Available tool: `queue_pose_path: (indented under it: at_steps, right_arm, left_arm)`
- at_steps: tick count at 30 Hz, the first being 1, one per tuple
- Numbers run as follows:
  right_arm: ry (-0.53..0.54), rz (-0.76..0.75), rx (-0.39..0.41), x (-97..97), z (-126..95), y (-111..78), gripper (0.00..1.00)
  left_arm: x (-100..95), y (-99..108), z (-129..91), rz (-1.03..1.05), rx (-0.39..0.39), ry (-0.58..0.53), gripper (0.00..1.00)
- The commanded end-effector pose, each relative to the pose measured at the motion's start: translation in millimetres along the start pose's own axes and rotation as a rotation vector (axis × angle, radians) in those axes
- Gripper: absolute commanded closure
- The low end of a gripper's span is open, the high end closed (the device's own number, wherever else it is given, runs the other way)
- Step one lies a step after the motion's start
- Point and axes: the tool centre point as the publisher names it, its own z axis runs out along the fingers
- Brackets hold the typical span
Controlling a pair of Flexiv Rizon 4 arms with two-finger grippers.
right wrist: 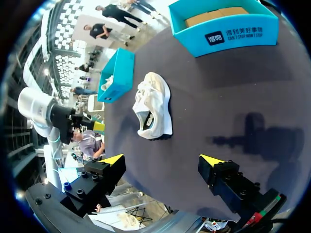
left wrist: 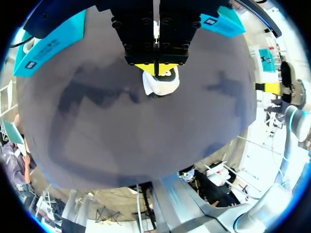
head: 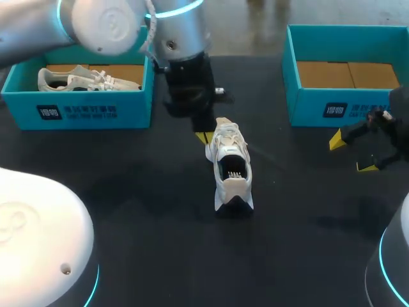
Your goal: Take the shoe out of the shoebox, open the shoe tongue, remove and reinsert the insole, then place the shoe into the shoebox
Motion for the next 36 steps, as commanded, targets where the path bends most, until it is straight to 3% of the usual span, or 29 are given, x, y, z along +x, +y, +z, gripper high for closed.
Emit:
queue_pose_path:
  at_steps: [1, 15, 36]
  right_arm:
    - [-0.004, 0.001, -0.001, 0.4, 1, -0.6, 0.0]
    - [-0.004, 0.001, -0.001, 0.4, 1, -0.6, 0.0]
    - [-0.004, 0.001, -0.001, 0.4, 1, -0.6, 0.0]
  left_arm:
    - [-12.4, 19, 19, 0.004, 0.02, 0.064, 1.0]
    - [-16.6, 37, 65, -0.015, 0.02, 0.118, 1.0]
    - [-0.5, 38, 112, -0.038, -0.017, 0.202, 1.0]
